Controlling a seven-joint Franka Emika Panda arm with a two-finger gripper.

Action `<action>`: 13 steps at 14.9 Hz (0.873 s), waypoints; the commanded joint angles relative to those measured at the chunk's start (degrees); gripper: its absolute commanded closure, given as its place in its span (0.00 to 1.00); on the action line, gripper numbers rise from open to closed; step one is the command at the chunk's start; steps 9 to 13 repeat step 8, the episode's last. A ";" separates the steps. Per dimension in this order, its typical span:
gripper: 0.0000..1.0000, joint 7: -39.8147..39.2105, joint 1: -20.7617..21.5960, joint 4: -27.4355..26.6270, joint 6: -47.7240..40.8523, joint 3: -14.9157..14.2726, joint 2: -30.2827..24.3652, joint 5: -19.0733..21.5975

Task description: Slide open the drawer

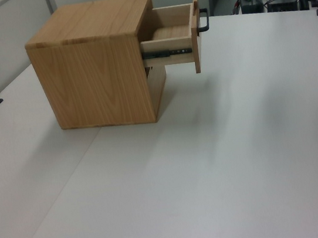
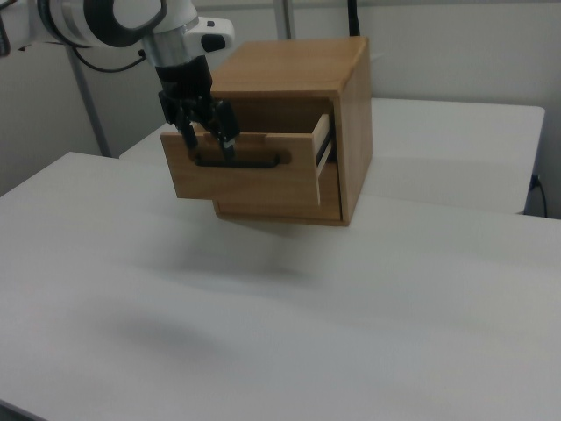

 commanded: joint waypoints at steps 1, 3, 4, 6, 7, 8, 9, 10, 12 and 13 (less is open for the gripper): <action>0.00 -5.78 1.47 -2.12 -2.35 -0.50 -1.81 -1.87; 0.00 -8.06 1.38 -2.12 -2.71 -0.50 -1.81 -1.87; 0.00 -9.47 1.38 -2.12 -3.06 -0.58 -1.81 -1.78; 0.00 -10.01 1.47 -1.95 -4.64 -0.50 -1.81 -1.78; 0.00 -10.70 1.38 -1.86 -4.82 -0.58 -1.81 -1.78; 0.00 -10.97 1.38 -1.77 -4.91 -0.50 -1.81 -1.78; 0.00 -10.97 1.38 -1.77 -4.91 -0.50 -1.81 -1.78; 0.00 -10.97 1.38 -1.77 -4.91 -0.50 -1.81 -1.78; 0.00 -10.97 1.38 -1.77 -4.91 -0.50 -1.81 -1.78; 0.00 -10.97 1.38 -1.77 -4.91 -0.50 -1.81 -1.78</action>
